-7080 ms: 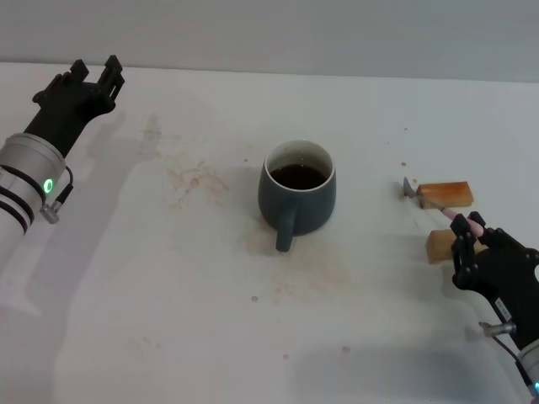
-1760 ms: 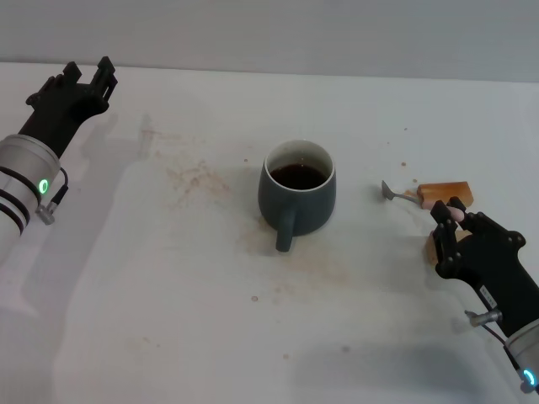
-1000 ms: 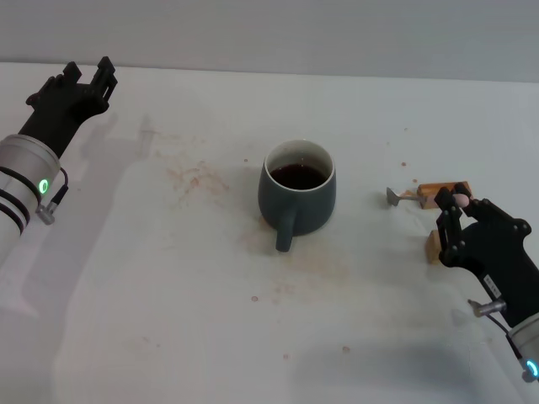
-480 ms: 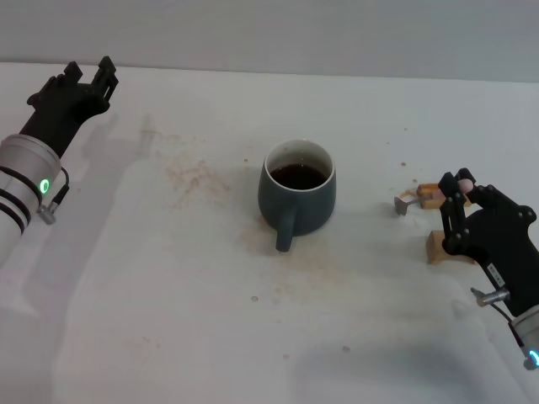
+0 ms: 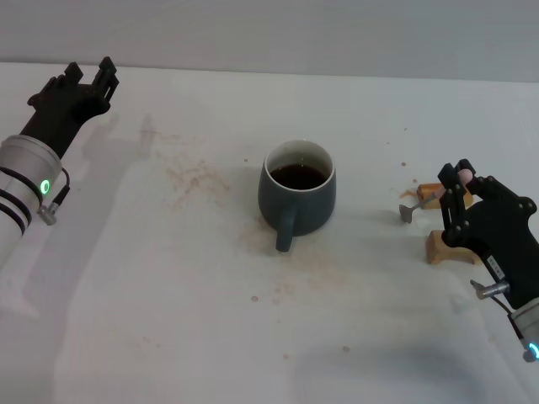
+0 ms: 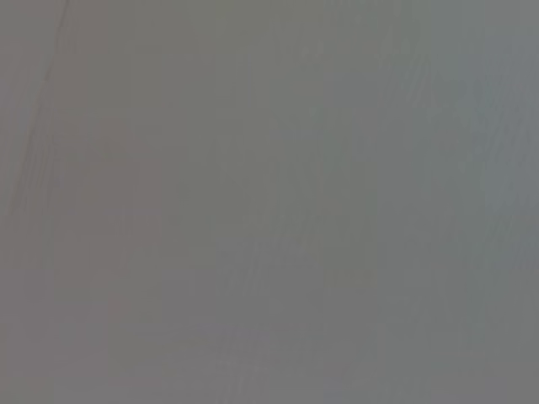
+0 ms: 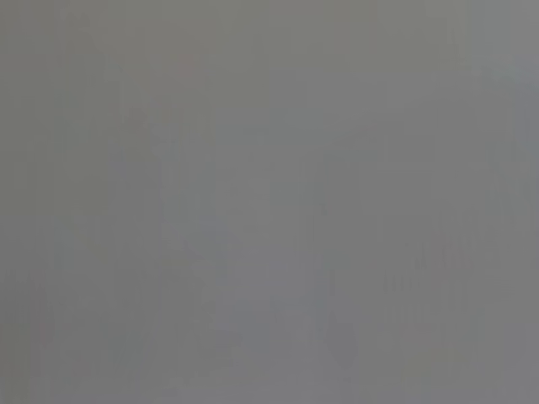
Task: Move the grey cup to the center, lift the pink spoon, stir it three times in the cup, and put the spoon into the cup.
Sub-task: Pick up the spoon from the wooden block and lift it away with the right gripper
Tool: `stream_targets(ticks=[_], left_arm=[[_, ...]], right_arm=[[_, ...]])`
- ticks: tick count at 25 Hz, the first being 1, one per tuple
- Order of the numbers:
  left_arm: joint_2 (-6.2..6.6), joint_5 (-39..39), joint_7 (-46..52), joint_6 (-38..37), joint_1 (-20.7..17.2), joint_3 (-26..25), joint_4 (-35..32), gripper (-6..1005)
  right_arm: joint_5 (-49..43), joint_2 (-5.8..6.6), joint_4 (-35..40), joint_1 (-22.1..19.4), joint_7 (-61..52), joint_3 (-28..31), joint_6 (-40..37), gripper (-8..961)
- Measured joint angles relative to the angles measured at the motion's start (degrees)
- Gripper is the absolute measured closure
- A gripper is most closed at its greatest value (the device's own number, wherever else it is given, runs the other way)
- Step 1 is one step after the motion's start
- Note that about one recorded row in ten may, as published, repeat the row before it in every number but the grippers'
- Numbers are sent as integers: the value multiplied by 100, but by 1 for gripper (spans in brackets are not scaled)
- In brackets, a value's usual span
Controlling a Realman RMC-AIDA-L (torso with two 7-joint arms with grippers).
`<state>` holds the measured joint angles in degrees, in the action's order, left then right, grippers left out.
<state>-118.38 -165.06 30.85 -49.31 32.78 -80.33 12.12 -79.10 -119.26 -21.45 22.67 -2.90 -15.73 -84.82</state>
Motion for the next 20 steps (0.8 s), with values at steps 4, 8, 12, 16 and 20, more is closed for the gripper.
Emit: stream_targets(ticks=[4,8,12,16,20], left_arm=[[-1,0,0,0,-13,0,3,452],[-1,0,0,0,-31,0,14,452],[-6,0,0,0,-42,0,21,452],[-11,0,0,0,-48,0,0,452],[-11,0,0,0,-79,0,20,452]], right_arm=[[0,0,17,6,0,0,-53,850],[0,3,18,30,0,0,-76,852],[26,8,18,42,0,33,-113,852],[35,9,30,48,0,136,-136,853],[36,9,58,58,-28,225,-138,853]])
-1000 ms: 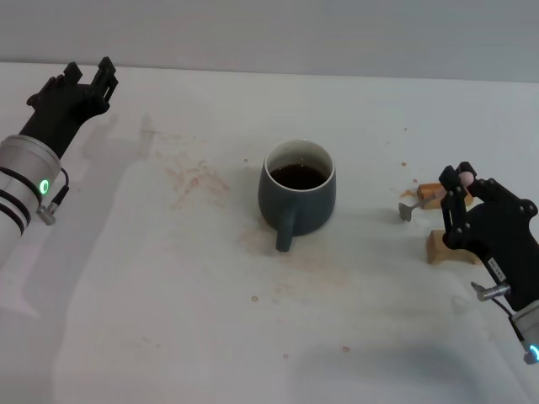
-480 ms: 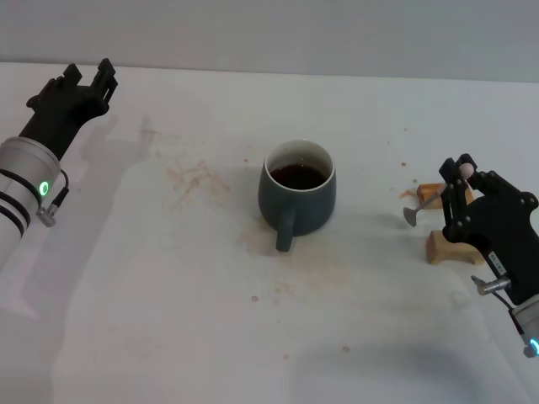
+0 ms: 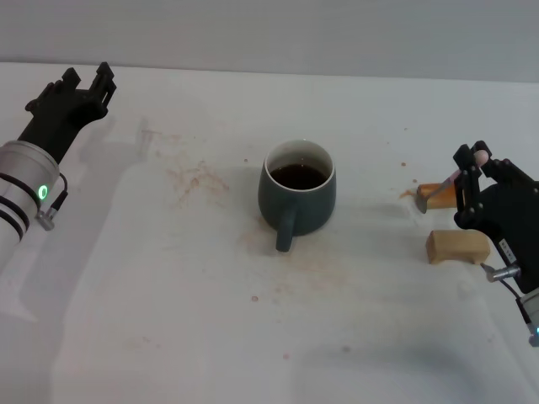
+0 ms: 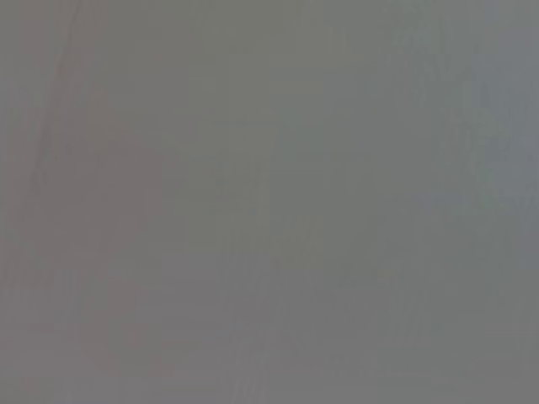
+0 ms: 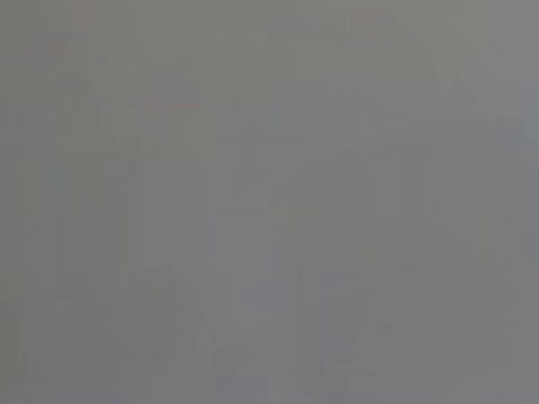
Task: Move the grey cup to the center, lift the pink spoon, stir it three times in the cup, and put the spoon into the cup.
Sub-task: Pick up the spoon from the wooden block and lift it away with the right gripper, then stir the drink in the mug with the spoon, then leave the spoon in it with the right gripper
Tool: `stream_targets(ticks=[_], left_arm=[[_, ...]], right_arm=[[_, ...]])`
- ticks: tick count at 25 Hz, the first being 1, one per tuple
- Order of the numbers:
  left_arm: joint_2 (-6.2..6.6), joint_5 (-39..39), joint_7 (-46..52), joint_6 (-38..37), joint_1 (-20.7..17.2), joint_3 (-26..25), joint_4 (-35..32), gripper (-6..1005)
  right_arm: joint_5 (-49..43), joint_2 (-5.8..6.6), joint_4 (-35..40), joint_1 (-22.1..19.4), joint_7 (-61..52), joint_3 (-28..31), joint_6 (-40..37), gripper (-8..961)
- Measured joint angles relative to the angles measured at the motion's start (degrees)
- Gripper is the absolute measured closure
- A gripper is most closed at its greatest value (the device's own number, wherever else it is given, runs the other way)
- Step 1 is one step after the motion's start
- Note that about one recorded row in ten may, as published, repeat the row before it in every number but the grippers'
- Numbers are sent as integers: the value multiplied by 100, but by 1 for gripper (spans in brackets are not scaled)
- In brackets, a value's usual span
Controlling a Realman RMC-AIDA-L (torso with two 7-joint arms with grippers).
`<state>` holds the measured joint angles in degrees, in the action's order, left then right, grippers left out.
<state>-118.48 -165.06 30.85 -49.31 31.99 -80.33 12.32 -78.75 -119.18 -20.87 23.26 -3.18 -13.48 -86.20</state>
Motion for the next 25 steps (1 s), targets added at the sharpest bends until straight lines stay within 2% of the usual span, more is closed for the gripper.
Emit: stream_targets(ticks=[10,18,21,23,24,25], left_arm=[[1,0,0,-50,-51,0,24,452],[-13,0,-18,-970,-289,-1,39,454],[-15,26,-37,-1384,-434,-56,81,456],[-17,58,-49,-1563,-553,-148,156,456],[-17,63,-47,-1581,-581,-174,170,456],[-17,81,-39,-1615,-634,-225,198,456]], right_arm=[[-7,-1,181,76,-10,163,-8,854],[0,23,451,337,-95,161,-167,854],[11,28,740,468,-598,162,-152,854],[11,40,1224,606,-1475,162,-149,854],[11,40,1224,606,-1475,162,-149,854],[0,51,1673,719,-2177,149,-136,854]])
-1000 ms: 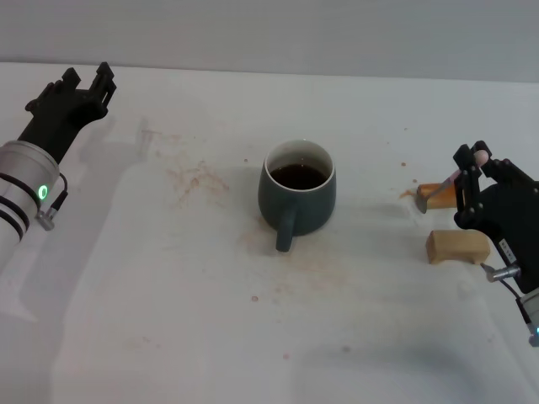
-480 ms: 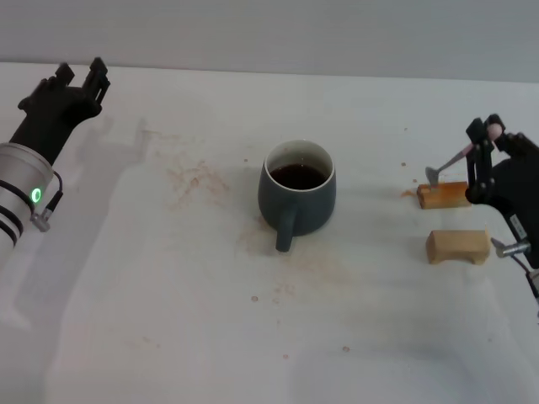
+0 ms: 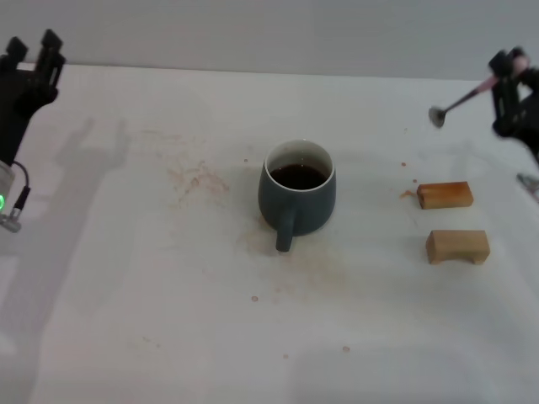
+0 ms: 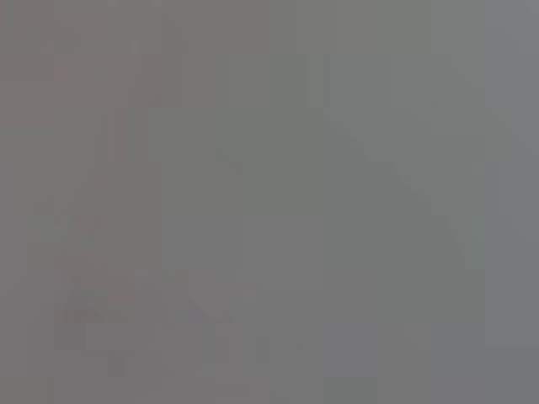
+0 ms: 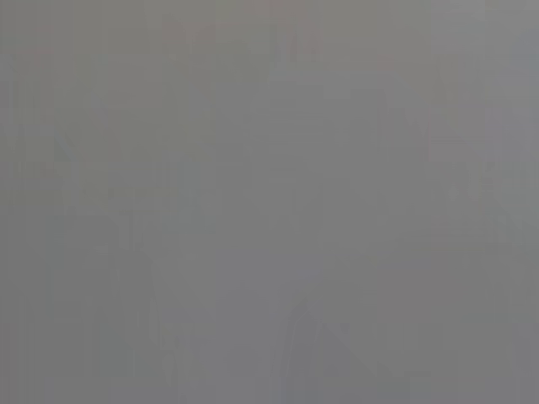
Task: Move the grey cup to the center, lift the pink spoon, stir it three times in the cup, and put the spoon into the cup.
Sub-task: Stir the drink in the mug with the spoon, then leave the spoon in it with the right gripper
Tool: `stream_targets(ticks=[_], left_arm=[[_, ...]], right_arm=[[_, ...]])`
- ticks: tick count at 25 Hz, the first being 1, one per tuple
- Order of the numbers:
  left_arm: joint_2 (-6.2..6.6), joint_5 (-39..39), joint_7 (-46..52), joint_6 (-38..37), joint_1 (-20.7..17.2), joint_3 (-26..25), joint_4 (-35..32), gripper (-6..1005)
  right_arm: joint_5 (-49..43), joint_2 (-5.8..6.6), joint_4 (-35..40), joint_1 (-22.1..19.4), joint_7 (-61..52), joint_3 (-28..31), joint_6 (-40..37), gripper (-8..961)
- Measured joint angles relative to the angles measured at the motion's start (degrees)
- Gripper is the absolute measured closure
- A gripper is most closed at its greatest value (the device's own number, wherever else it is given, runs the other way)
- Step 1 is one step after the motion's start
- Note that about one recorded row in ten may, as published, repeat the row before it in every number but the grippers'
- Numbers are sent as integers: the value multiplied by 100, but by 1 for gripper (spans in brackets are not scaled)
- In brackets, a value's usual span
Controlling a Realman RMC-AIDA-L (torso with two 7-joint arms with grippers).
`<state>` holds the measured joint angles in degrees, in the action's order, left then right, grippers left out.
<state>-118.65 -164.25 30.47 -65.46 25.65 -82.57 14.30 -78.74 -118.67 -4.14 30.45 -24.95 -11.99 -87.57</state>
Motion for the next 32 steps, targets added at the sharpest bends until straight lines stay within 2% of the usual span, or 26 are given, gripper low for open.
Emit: stream_targets(ticks=[2,8,12,16,18,26,32], left_arm=[[0,18,23,-49,-60,-48,38,456],[0,53,34,-207,-215,-51,37,456],[-2,52,37,-206,-311,-32,3,456],[-9,50,46,-198,-392,-24,-3,456],[-13,46,46,-194,-425,-18,-7,456],[-18,42,47,-170,-454,42,-45,456],[-13,42,47,-168,-456,49,-77,456]], right_arm=[[-6,8,155,48,-243,-12,15,854],[-300,34,1382,406,-1759,-385,161,854],[-403,32,2251,569,-3019,-1291,172,854],[-522,64,3084,595,-4110,-2458,213,854],[-659,81,3288,638,-4392,-2775,239,854],[-864,52,3184,1078,-4531,-3159,536,854],[-864,-5,2823,1295,-4496,-3614,1089,854]])
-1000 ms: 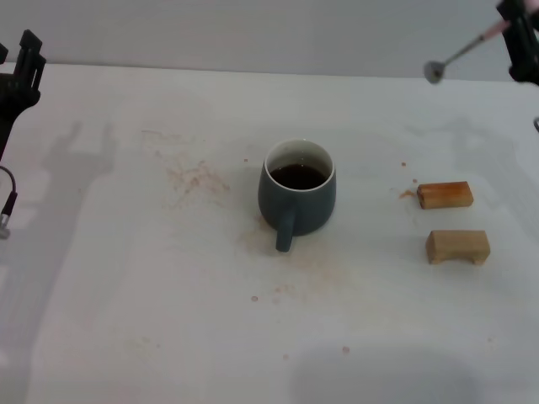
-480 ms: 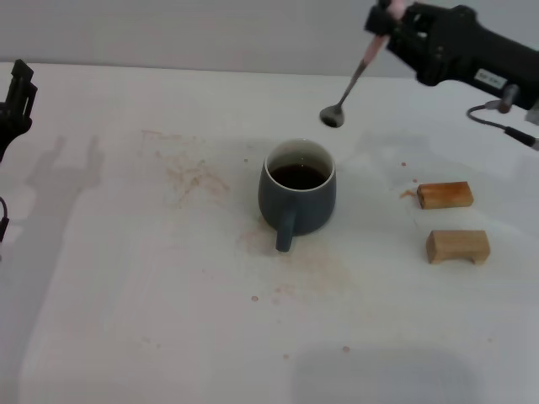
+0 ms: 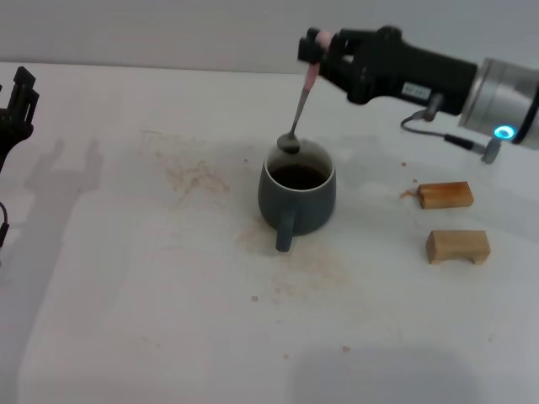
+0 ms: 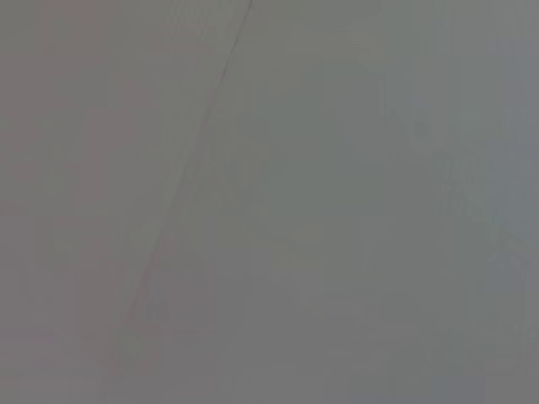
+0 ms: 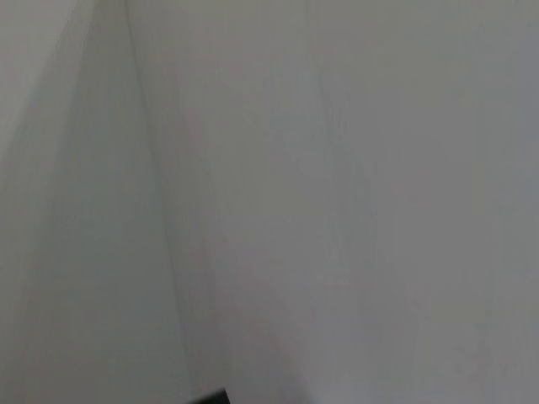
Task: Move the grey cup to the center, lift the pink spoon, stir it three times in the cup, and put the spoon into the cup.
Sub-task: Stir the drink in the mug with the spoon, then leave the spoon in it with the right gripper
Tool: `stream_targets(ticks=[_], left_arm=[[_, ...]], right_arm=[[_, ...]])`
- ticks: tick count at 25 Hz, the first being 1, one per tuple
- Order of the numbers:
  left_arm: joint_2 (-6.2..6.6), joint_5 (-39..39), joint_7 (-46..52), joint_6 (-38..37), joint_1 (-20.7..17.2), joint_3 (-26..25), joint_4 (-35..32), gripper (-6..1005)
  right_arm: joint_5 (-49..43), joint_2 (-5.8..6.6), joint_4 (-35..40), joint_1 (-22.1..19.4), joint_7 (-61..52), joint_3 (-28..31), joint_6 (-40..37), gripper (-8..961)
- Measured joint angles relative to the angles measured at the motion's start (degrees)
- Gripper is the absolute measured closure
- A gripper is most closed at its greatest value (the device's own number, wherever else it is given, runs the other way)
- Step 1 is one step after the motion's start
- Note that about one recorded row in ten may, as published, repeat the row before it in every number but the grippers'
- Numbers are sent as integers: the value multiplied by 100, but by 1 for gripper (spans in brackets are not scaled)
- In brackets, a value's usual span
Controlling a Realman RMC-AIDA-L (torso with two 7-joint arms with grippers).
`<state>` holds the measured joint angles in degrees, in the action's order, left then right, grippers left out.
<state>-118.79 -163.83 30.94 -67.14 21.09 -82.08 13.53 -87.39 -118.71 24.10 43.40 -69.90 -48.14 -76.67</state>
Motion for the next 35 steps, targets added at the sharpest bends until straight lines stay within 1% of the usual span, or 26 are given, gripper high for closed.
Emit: stream_targets(ticks=[4,12,19,26,35], left_arm=[[8,4,-5,26,3,-13,-44,456],[18,11,-51,74,53,-56,-90,456],[14,17,-53,79,61,-55,-79,456],[14,18,-53,79,62,-62,-80,456],[13,18,-39,79,51,-62,-88,456]], right_arm=[[35,-27,-233,57,133,-238,345,854],[76,-50,-468,173,326,-267,646,853],[103,-76,-596,223,428,-467,970,853],[128,-76,-762,270,475,-482,1114,853],[128,-74,-770,357,457,-486,1607,853]])
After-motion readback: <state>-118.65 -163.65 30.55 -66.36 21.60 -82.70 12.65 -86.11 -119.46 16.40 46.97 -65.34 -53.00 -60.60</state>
